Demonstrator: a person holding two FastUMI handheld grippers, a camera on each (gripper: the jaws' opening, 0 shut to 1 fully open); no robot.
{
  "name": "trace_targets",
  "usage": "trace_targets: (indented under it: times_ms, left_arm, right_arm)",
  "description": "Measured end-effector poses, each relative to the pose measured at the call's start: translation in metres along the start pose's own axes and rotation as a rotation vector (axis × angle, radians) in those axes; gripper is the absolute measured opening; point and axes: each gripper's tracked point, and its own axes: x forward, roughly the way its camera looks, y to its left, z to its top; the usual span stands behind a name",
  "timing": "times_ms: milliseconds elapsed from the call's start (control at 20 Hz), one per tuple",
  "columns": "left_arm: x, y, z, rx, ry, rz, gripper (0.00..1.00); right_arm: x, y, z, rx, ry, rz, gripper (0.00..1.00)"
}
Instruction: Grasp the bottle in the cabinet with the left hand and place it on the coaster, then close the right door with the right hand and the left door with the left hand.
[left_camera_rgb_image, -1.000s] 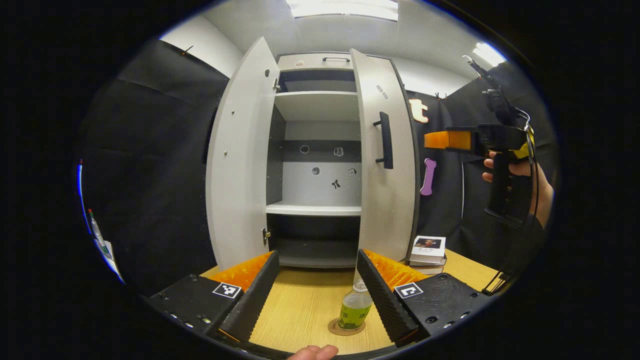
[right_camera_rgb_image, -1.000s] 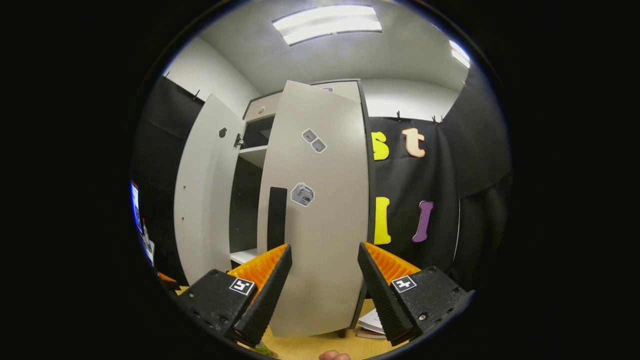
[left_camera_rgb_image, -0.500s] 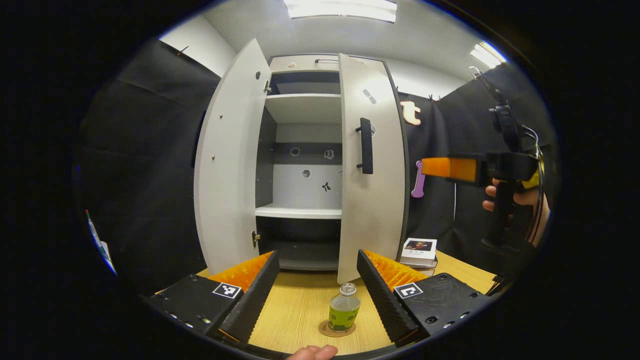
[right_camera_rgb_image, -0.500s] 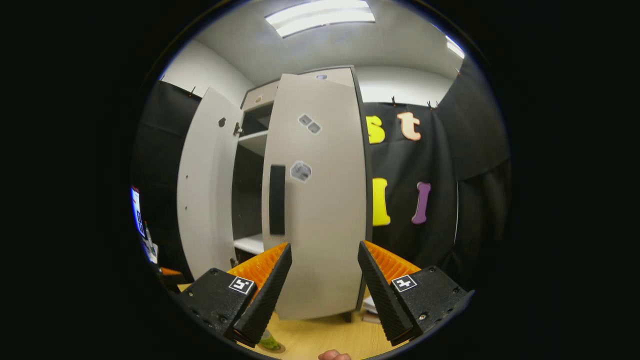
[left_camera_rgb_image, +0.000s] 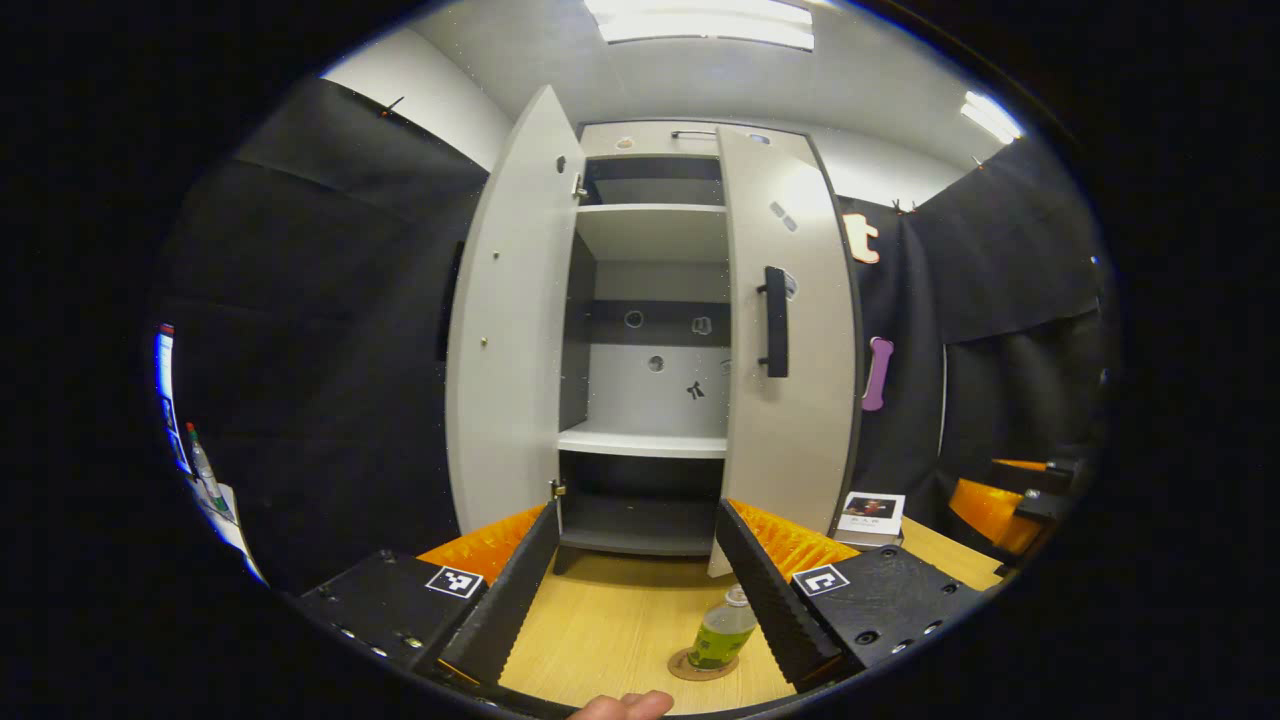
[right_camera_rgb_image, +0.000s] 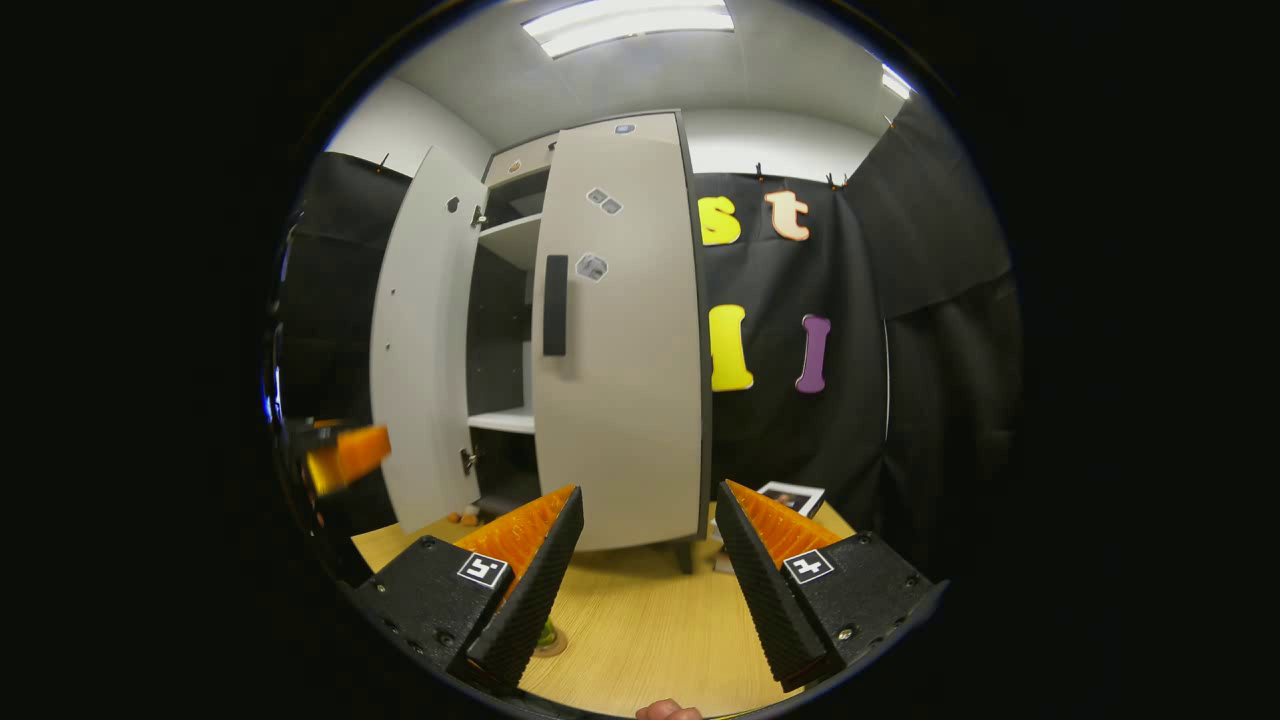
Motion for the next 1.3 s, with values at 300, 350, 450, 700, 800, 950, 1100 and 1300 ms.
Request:
trace_targets:
  times_ms: [300, 350, 450, 700, 800, 950, 1100, 1300]
  left_arm:
    - [0.04, 0.169, 0.083, -0.005, -0.066, 0.285, 0.96]
    - [0.051, 0.192, 0.093, -0.022, -0.075, 0.316, 1.0]
    - [0.073, 0.229, 0.104, -0.066, -0.082, 0.353, 1.0]
    - [0.122, 0.266, 0.103, -0.131, -0.059, 0.382, 0.95]
    - [0.134, 0.262, 0.106, -0.084, -0.06, 0.396, 0.95]
    - [0.142, 0.25, 0.111, -0.025, -0.079, 0.385, 0.95]
    - [0.141, 0.235, 0.114, 0.032, -0.088, 0.375, 0.93]
    - [0.137, 0.182, 0.107, -0.01, -0.081, 0.238, 0.92]
  right_arm:
    - [-0.013, 0.007, -0.005, -0.014, 0.021, 0.021, 0.82]
    - [-0.013, 0.006, -0.006, -0.006, 0.024, 0.019, 0.82]
    - [-0.012, -0.001, -0.008, -0.007, 0.032, -0.006, 0.82]
    - [-0.009, -0.022, -0.004, -0.011, 0.034, -0.062, 0.82]
    - [-0.007, -0.027, -0.004, -0.001, 0.033, -0.079, 0.83]
    - [-0.004, -0.033, -0.001, 0.006, 0.029, -0.102, 0.83]
    - [-0.005, -0.042, 0.003, 0.012, 0.024, -0.12, 0.83]
    - [-0.009, -0.051, 0.007, 0.037, 0.013, -0.138, 0.83]
